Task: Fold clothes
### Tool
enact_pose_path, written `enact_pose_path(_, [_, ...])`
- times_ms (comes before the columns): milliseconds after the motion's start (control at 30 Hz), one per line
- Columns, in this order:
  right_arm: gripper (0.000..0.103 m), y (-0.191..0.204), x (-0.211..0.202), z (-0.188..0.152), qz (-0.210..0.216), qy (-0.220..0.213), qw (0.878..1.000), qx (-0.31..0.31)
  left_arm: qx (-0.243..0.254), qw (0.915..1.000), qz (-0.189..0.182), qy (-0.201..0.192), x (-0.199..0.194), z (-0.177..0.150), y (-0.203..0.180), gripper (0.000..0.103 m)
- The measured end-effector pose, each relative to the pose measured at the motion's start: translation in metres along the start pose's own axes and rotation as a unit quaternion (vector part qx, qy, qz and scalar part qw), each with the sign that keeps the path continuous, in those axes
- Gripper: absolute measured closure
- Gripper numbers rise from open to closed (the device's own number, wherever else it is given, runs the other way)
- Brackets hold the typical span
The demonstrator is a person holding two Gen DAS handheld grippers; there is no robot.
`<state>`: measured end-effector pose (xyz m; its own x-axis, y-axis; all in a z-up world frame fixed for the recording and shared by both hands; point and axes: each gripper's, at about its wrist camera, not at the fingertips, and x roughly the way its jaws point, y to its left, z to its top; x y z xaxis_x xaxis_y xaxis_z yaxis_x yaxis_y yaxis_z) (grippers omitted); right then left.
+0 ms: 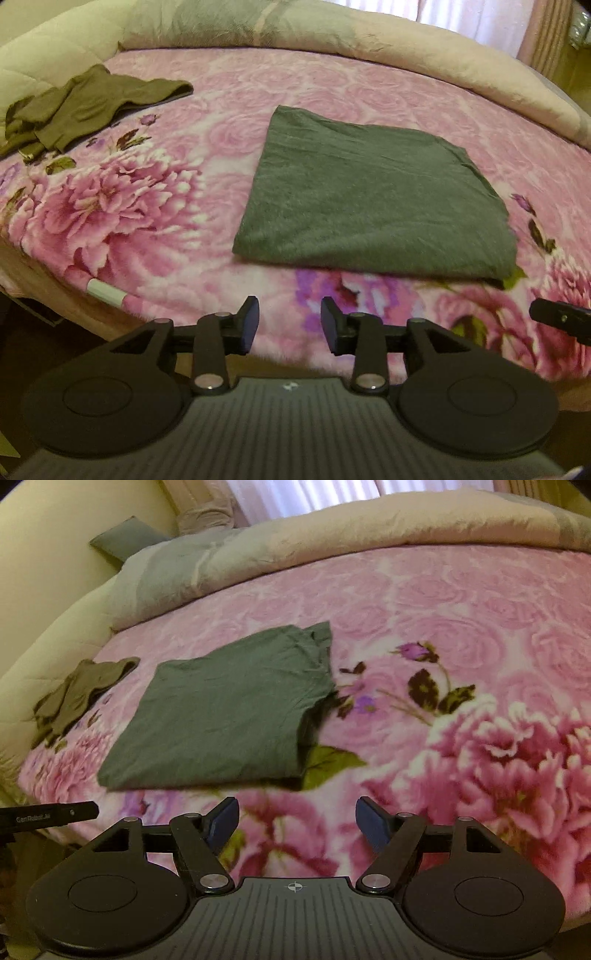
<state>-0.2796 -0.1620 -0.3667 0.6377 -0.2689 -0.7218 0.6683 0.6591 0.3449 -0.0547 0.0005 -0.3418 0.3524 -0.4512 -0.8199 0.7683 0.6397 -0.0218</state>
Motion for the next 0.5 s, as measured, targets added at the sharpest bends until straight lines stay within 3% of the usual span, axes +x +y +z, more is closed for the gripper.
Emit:
enact_pose_path(233, [0.03, 0.002, -0.008, -0.011, -0.005, 0.002, 1.0, 0.004, 0.002, 1.0, -0.005, -0.006, -0.009, -0.007, 0.0, 0.07])
enact_pose_path(500, [0.03, -0.011, 0.003, -0.015, 0.001, 0.019, 0.999, 0.026, -0.043, 0.9971, -0.06, -0.018, 0.009, -0.012, 0.025, 0.069])
